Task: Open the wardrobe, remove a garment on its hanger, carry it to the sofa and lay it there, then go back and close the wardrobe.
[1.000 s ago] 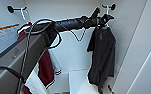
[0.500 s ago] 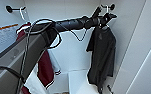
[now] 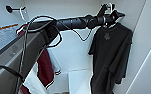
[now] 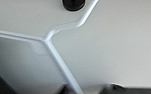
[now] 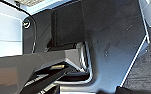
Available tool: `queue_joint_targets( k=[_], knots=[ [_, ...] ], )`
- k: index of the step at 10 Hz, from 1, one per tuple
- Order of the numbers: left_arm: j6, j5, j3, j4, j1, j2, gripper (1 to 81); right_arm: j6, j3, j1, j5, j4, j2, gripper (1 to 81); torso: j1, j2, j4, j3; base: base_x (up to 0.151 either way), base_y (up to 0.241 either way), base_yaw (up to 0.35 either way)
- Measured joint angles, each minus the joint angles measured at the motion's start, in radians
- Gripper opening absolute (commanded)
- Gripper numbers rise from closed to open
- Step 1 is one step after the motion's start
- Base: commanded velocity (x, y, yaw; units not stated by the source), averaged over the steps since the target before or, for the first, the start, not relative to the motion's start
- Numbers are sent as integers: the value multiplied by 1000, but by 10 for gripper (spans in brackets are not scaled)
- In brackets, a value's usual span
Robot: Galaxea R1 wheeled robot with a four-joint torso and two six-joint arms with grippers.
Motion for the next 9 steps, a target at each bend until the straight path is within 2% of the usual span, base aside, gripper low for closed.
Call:
queue_joint_targets(
  k=[1, 2, 5, 9],
  knots=[
    [-27, -11, 13, -16, 5, 0, 10, 0, 0, 0, 0, 0, 0, 811, 0, 0, 0, 0, 0, 0, 0],
    [-24, -31, 20, -13, 0, -5, 10, 0, 0, 0, 0, 0, 1, 811, 0, 0, 0, 0, 0, 0, 0],
    [-24, -24, 48, -11, 2, -24, 10, 0, 0, 0, 0, 0, 2, 811, 0, 0, 0, 0, 0, 0, 0],
    [-27, -15, 109, -11, -63, -147, 10, -1, 0, -3, 0, -1, 3, 811, 0, 0, 0, 0, 0, 0, 0]
  ],
)
